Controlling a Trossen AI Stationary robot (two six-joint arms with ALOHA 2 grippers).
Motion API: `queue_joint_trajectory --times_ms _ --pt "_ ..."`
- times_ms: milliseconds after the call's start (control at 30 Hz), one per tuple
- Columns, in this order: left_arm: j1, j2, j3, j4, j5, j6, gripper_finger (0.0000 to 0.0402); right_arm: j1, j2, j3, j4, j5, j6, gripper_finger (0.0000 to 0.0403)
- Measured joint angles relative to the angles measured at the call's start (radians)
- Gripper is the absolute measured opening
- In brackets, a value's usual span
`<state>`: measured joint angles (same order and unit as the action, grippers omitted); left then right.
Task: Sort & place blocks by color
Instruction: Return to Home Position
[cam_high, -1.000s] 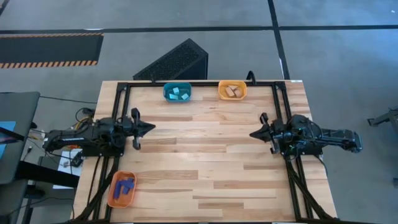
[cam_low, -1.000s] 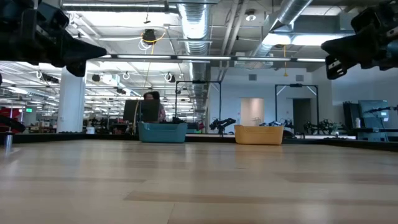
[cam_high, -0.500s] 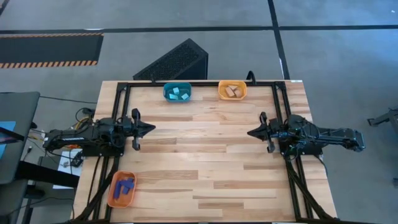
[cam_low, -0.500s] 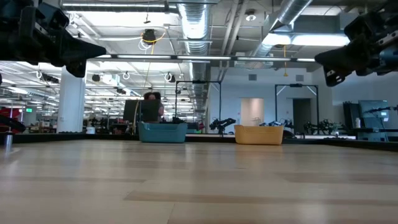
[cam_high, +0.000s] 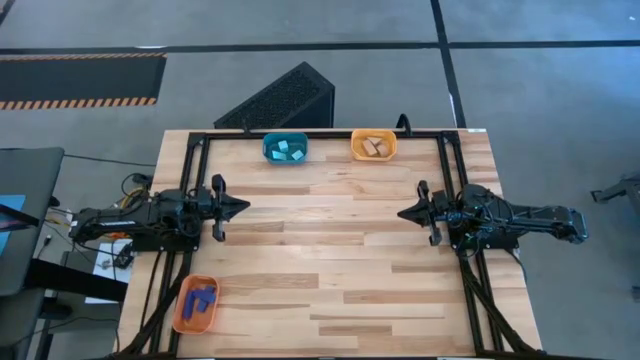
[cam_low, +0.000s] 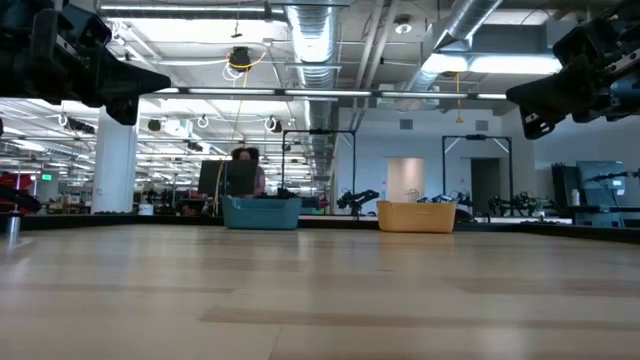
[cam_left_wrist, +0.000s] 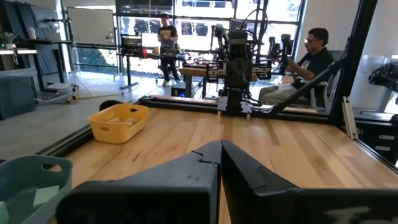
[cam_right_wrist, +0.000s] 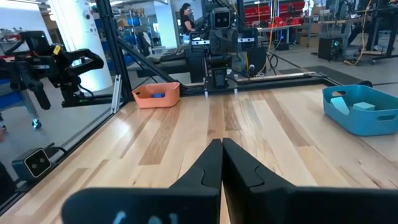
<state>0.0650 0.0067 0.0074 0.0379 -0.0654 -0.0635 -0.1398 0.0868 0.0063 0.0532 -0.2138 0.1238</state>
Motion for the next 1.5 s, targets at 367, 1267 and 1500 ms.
queue_joint_trajectory --times_ms 367,1267,1500 --pt "0.000 0.000 0.000 0.000 0.000 0.000 0.0000 0.000 0.000 -0.001 0.000 0.000 0.000 0.0022" --pt "0.000 0.000 -0.001 0.000 0.000 -0.001 0.0000 0.000 0.000 -0.001 0.000 -0.001 0.000 0.0024" --pt "0.000 0.000 -0.001 0.000 0.000 -0.001 0.0000 0.000 0.000 -0.001 0.000 -0.001 0.000 0.0022"
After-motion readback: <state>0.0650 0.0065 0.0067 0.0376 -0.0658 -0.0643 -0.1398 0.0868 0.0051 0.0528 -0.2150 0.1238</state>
